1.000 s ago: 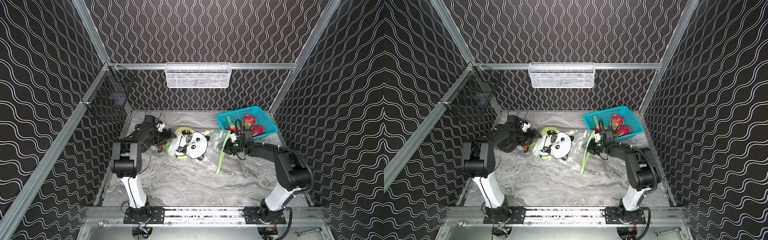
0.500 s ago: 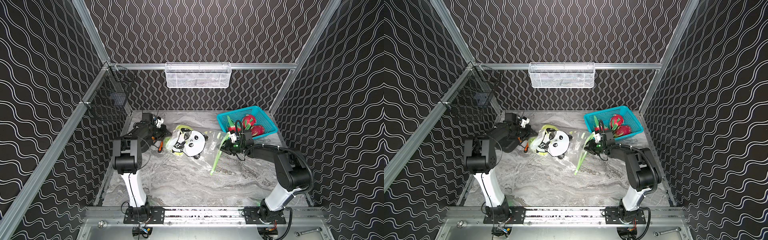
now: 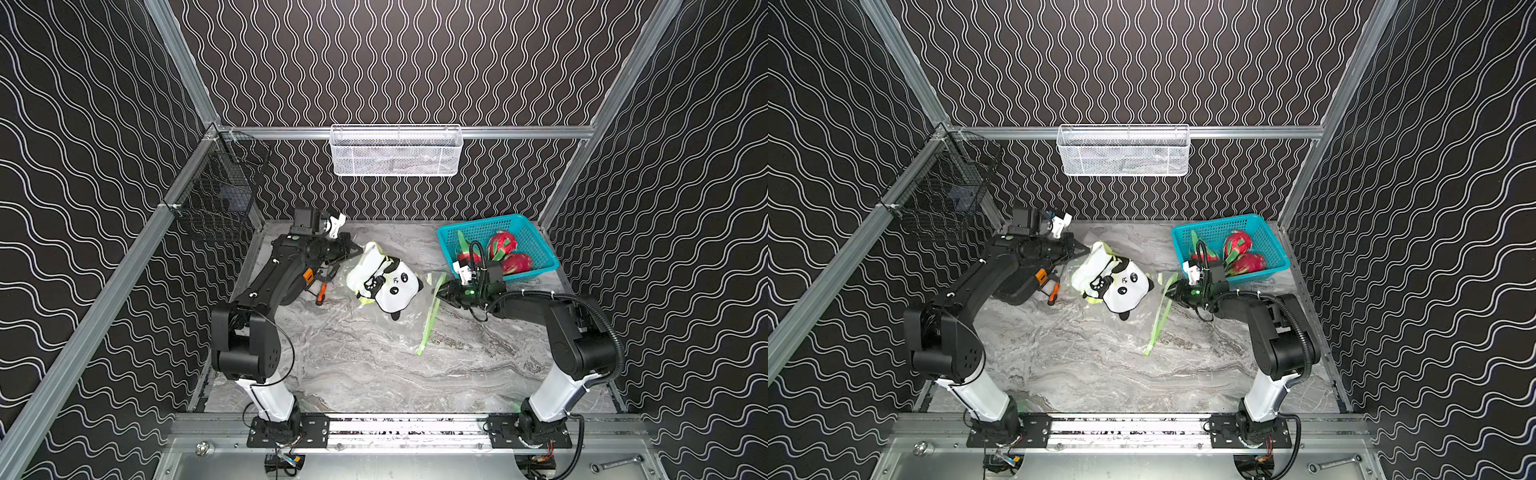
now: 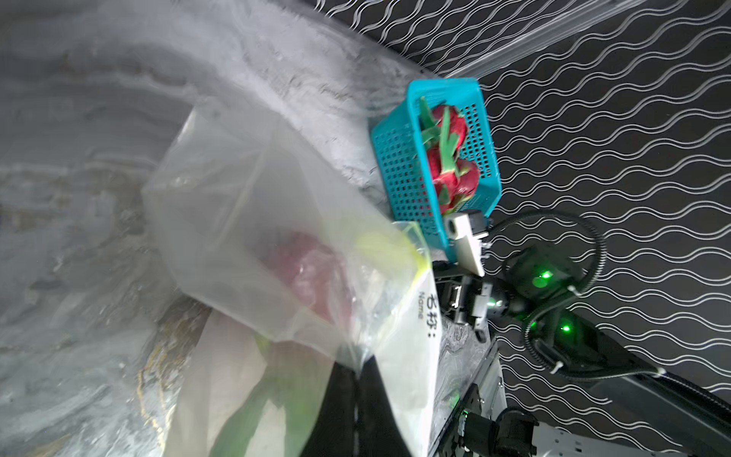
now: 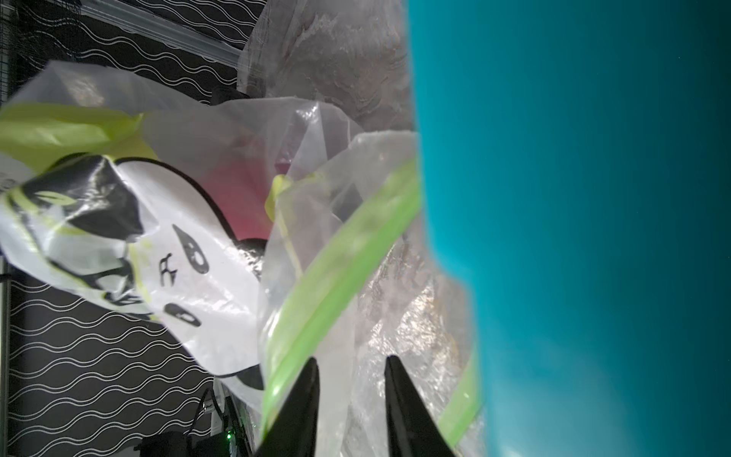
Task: Open the zip-top bag and take out the dragon fruit
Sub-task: Adjust the zipper food storage bag at the center of the board.
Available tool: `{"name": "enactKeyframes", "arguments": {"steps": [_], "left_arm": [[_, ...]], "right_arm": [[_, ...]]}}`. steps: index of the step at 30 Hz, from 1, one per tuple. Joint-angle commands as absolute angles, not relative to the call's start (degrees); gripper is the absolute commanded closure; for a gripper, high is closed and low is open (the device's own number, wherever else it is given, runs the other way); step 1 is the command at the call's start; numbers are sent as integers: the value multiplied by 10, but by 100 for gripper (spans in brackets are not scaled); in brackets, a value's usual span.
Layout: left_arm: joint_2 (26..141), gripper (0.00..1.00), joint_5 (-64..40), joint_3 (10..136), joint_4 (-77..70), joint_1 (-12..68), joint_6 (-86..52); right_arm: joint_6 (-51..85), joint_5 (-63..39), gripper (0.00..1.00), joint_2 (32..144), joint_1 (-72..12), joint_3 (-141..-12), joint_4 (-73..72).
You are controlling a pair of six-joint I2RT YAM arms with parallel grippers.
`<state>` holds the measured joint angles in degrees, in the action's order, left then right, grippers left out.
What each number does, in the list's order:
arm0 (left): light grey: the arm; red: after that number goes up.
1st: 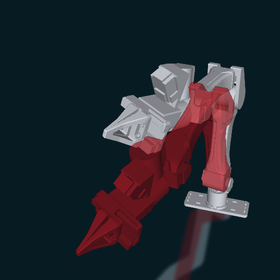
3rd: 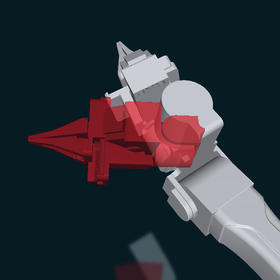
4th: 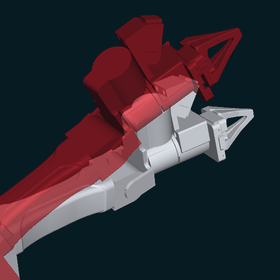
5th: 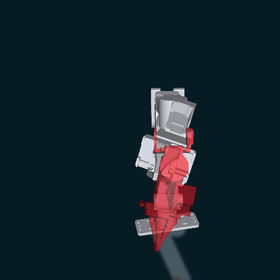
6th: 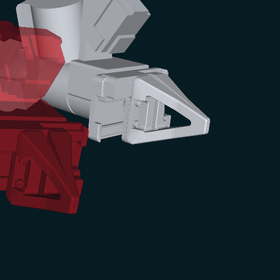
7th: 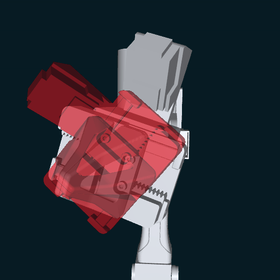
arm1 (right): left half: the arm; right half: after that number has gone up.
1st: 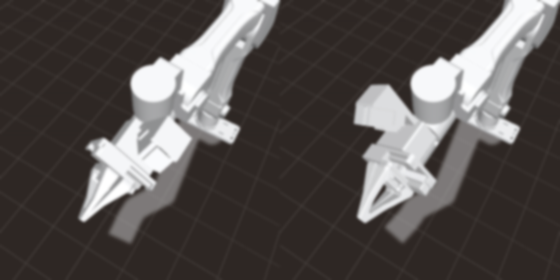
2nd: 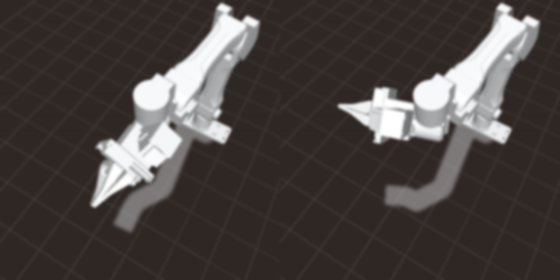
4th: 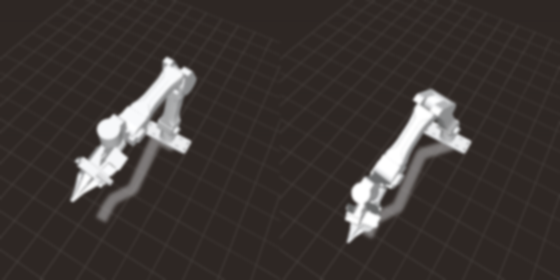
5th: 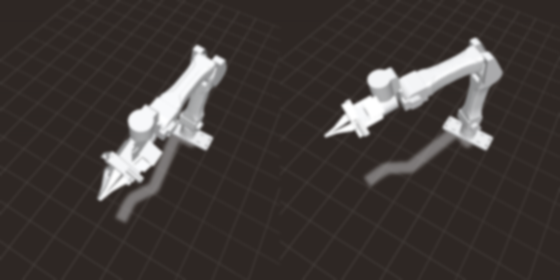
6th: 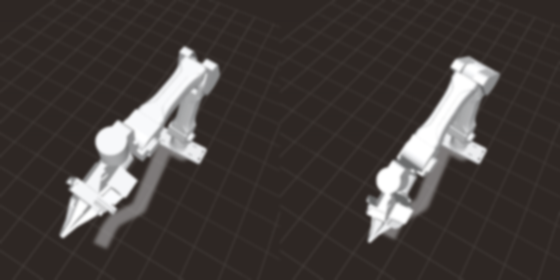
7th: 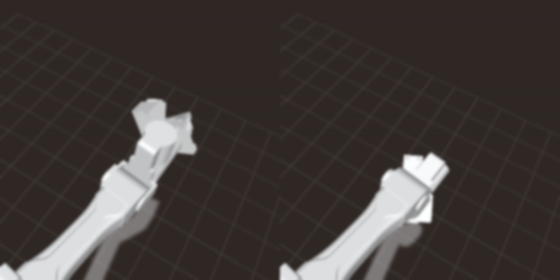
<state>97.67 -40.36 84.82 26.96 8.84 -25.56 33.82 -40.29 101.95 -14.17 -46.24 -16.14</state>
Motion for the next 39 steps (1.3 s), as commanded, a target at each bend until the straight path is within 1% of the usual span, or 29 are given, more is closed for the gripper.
{"name": "enactKeyframes", "arguments": {"steps": [1,8,9,11,12,13,15,17,19,21,23,28,35,39], "left_arm": [[967,100,-385,853,294,93,-255],[961,100,-360,862,333,99,-246],[958,100,-370,868,328,100,-253],[952,100,-341,886,344,112,-248],[955,100,-376,895,334,106,-267],[948,100,-377,897,315,109,-279],[960,100,-346,899,352,122,-248],[975,100,-335,861,370,121,-221],[966,100,-314,791,345,116,-221],[968,100,-307,739,315,99,-227],[985,100,-308,713,301,85,-224],[1021,100,-299,703,284,80,-220],[1081,100,-279,705,310,81,-195],[1096,100,-274,706,320,85,-180]], "right_arm": [[390,-384,69,1038,-145,-443,2],[387,-397,69,1020,-147,-427,-6],[388,-400,69,1018,-148,-424,-11],[388,-406,69,1017,-150,-420,-19],[389,-415,69,1018,-151,-418,-30],[388,-421,69,1018,-153,-419,-34],[389,-432,69,1015,-157,-414,-55],[390,-452,68,1000,-159,-410,-82],[391,-457,68,964,-159,-405,-97],[378,-444,66,940,-160,-412,-77],[359,-430,65,932,-160,-429,-37],[337,-412,62,921,-162,-451,13],[368,-436,61,954,-188,-437,-29],[382,-400,61,987,-223,-477,-38]]}}
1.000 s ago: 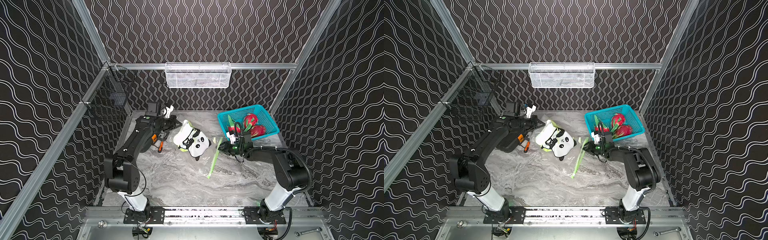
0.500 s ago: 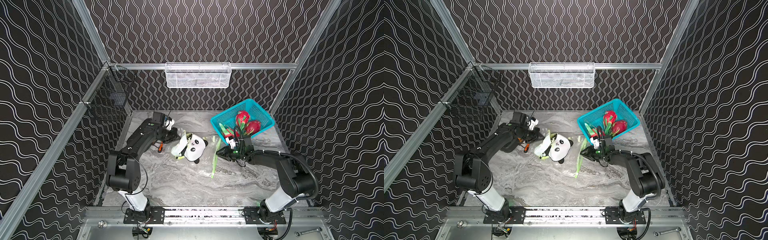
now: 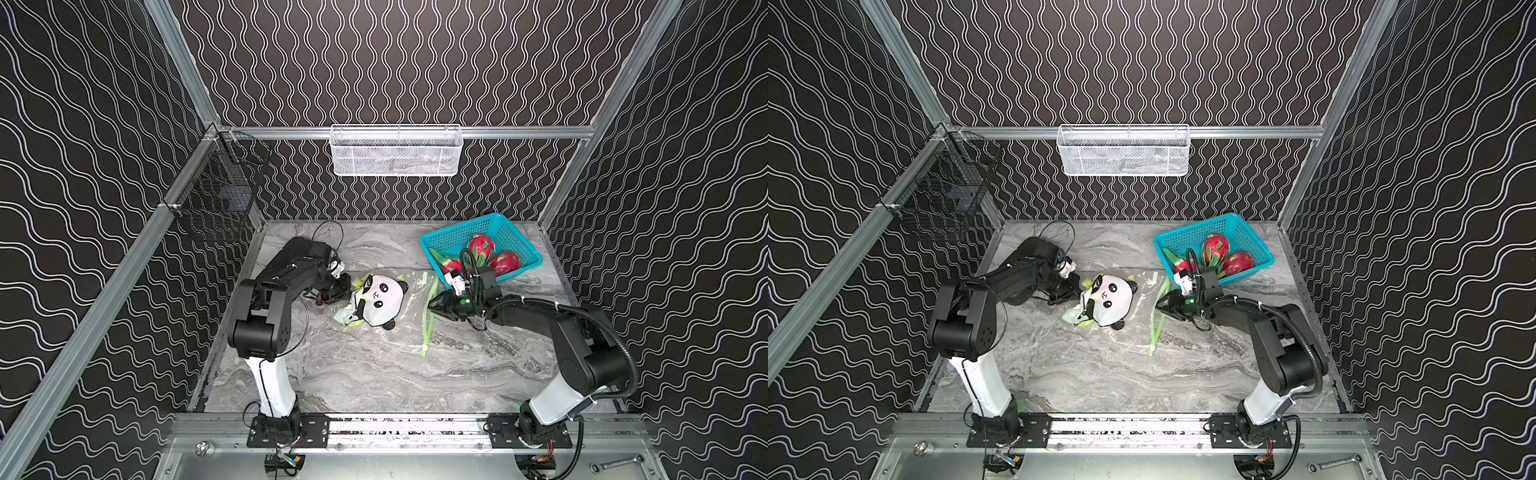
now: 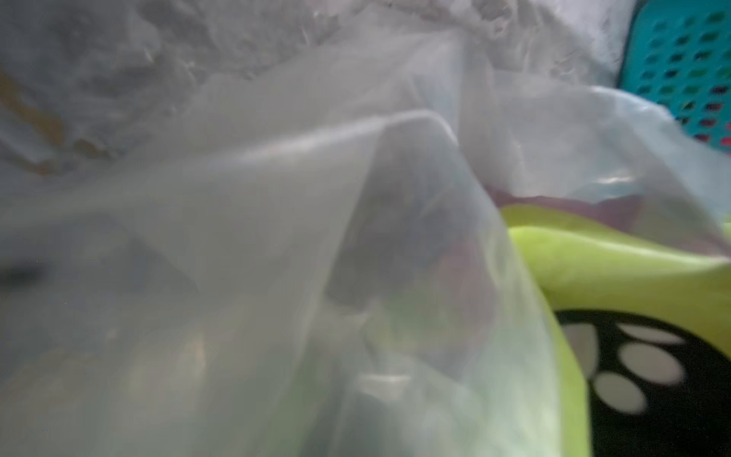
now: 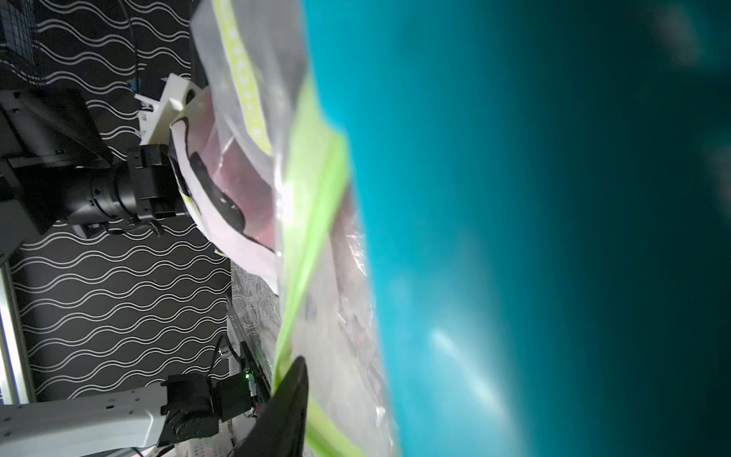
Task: Open the zip-top bag and take out the dragon fruit
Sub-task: Adjust the zipper food storage bag at the center of the board.
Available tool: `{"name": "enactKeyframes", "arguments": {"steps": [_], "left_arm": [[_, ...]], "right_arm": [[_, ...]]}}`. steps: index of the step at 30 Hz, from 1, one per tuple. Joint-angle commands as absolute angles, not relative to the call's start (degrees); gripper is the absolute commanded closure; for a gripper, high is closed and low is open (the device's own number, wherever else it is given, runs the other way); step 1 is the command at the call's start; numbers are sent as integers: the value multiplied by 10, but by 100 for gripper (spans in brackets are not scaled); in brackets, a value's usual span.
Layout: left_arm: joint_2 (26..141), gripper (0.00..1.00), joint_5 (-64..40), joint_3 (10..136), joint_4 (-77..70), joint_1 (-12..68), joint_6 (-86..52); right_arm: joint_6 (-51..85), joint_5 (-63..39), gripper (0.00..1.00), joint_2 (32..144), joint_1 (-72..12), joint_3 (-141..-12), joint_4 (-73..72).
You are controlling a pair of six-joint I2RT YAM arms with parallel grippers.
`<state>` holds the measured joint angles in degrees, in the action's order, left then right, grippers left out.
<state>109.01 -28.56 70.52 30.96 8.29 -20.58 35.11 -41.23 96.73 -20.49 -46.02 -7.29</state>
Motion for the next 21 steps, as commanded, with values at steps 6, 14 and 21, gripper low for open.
{"name": "enactKeyframes", "arguments": {"steps": [6,14,21], "left_arm": [[1112,100,-267,715,334,86,-163],[1118,100,-264,728,340,85,-161],[973,32,-160,743,378,86,-204]], "right_arm": [[469,-335,71,1004,-242,-489,-69],[499,-333,59,908,-268,-445,-62],[463,-372,57,901,-261,-432,-55]]}}
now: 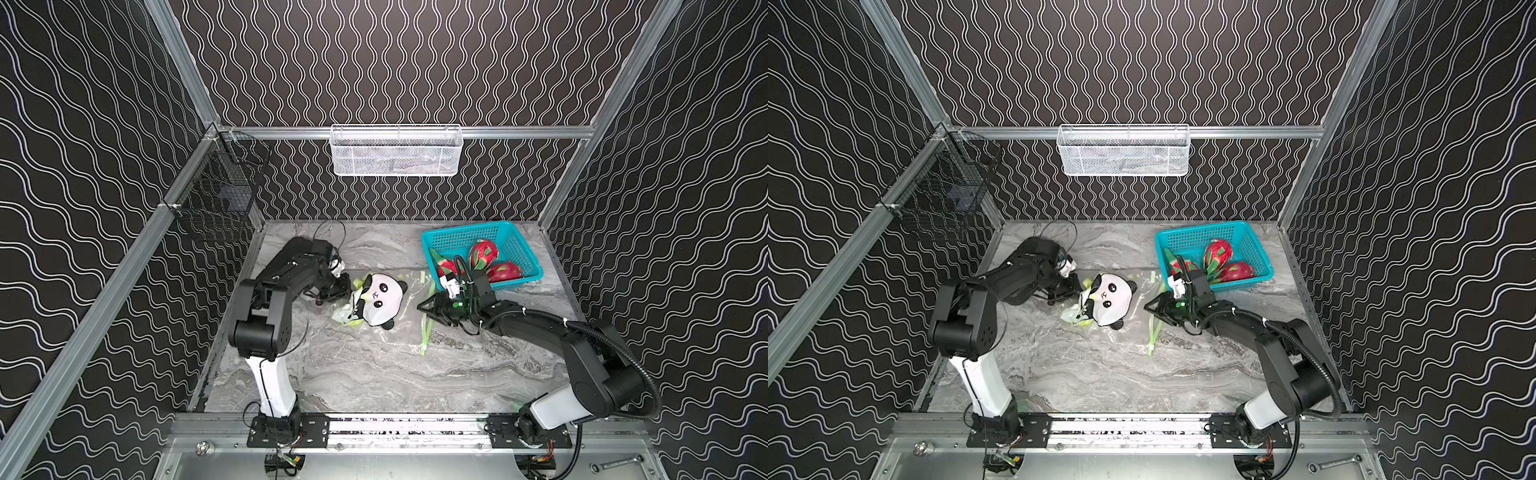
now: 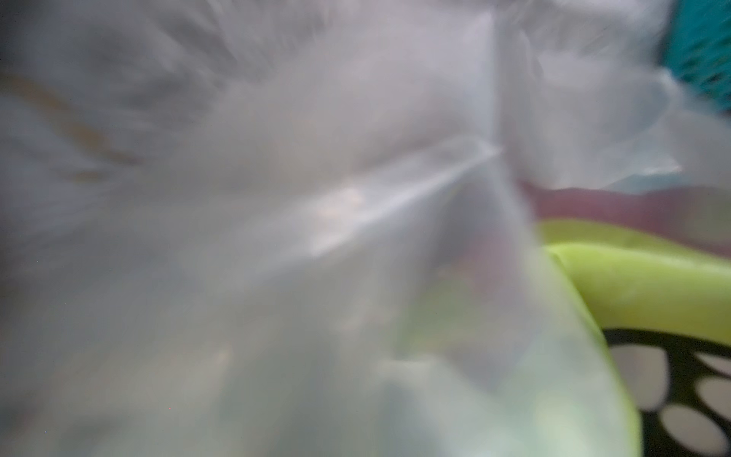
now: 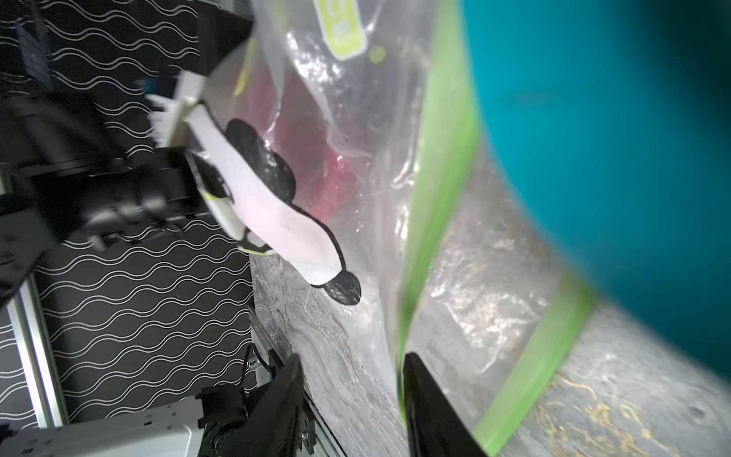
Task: Open the zip-top bag and take out the dragon fruit
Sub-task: Adjust the zipper food storage bag at the center of the board, then open the zipper of the food storage bag at the center of the board.
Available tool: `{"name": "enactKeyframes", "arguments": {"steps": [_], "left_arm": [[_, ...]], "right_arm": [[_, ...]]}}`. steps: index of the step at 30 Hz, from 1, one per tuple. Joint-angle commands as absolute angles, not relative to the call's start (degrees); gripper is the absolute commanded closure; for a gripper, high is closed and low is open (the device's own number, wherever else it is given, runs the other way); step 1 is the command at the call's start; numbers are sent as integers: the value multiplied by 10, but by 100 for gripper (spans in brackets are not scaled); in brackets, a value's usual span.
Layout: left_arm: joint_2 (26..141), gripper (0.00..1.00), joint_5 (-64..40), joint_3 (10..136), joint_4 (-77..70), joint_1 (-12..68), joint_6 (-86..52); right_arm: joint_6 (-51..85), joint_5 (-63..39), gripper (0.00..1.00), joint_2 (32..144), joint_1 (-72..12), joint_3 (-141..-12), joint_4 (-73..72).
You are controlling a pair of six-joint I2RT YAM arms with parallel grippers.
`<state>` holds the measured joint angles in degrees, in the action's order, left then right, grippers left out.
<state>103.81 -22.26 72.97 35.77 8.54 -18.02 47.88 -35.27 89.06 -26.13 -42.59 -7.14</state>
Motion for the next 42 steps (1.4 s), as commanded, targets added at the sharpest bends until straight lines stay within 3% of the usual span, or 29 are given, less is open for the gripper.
{"name": "enactKeyframes", "arguments": {"steps": [1,4,8,15,18,21,29,37,42], "left_arm": [[948,28,-145,749,384,90,-212],[911,25,-90,796,426,155,-219],[930,26,-9,849,473,277,-232],[1080,25,77,952,529,456,-234],[1160,20,139,1044,591,522,-238],[1207,12,180,1092,617,565,-247],[1270,10,314,1108,647,617,-262],[1318,24,343,1132,621,614,-229],[1323,58,325,1129,599,597,-218]], "right_arm": [[460,-373,57,903,-262,-433,-55],[444,-356,58,890,-253,-435,-22],[411,-286,59,776,-217,-407,54],[383,-253,52,578,-119,-357,183],[365,-257,50,530,-76,-339,225],[348,-280,49,512,-48,-328,243],[348,-354,48,521,-39,-339,226],[348,-375,48,515,-41,-331,225],[351,-383,48,514,-45,-318,219]]}}
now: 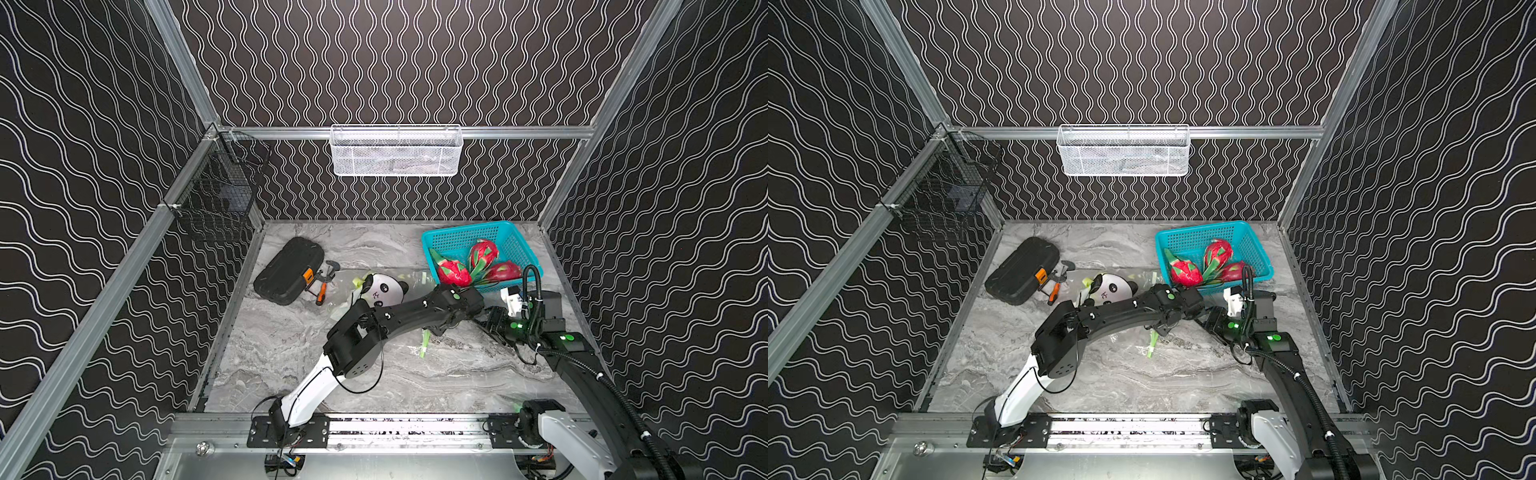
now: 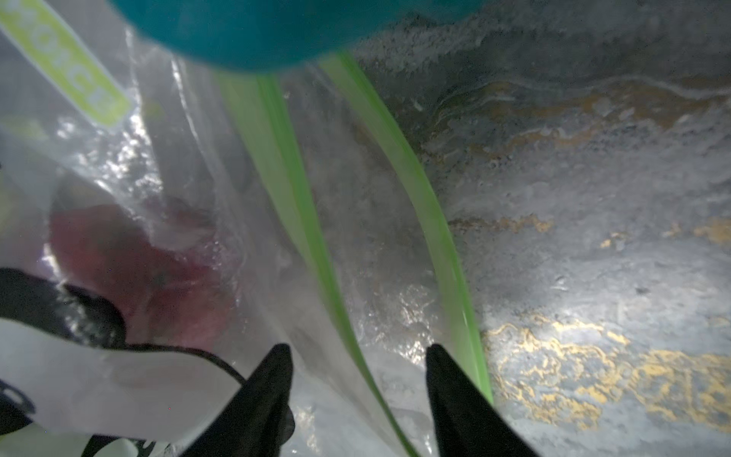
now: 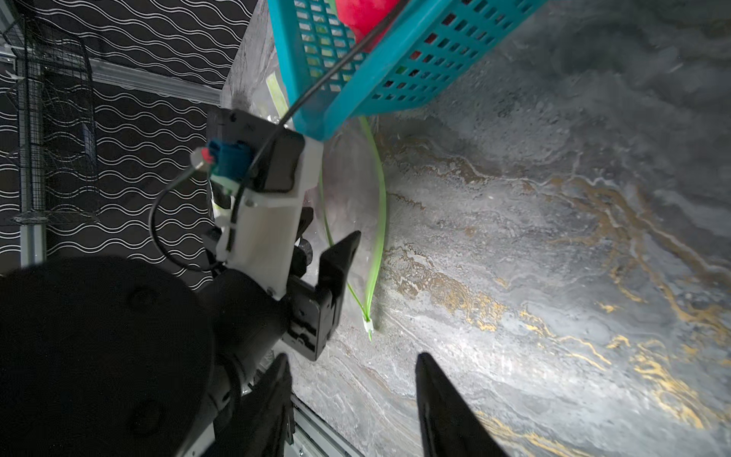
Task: Open the zip-top bag and take out the dragon fruit
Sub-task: Open the zipper of the food storage bag at the center of the board.
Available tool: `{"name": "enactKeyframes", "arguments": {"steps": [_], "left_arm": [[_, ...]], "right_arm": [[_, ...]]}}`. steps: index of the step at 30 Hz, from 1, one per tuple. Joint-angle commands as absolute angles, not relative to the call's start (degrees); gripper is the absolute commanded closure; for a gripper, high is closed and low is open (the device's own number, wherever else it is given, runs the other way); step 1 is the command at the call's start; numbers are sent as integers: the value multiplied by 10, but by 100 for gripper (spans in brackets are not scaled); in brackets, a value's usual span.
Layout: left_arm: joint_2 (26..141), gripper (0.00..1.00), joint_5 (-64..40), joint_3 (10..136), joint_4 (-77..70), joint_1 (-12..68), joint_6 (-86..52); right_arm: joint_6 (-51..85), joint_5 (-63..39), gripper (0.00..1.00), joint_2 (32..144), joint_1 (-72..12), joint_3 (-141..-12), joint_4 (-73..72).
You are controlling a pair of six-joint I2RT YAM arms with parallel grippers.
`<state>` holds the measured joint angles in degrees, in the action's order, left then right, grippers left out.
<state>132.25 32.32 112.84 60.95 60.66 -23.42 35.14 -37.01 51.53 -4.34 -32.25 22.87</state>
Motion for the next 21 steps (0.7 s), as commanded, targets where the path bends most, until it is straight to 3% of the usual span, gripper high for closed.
{"name": "enactKeyframes", "arguments": {"steps": [1,2,3,12,21], "left_arm": [[1321,71,320,1126,597,592,-215],[1319,89,315,1125,597,589,-213],[1314,100,313,1124,597,587,-212],[1143,100,238,1063,544,582,-237],[1076,100,235,1031,551,584,-275]], "right_arm": [[351,-384,48,515,-46,-315,218],[351,-387,48,516,-47,-312,215],[351,-391,48,517,-48,-311,213],[386,-440,60,583,-110,-352,135],[447,-407,72,689,-206,-420,57]]}}
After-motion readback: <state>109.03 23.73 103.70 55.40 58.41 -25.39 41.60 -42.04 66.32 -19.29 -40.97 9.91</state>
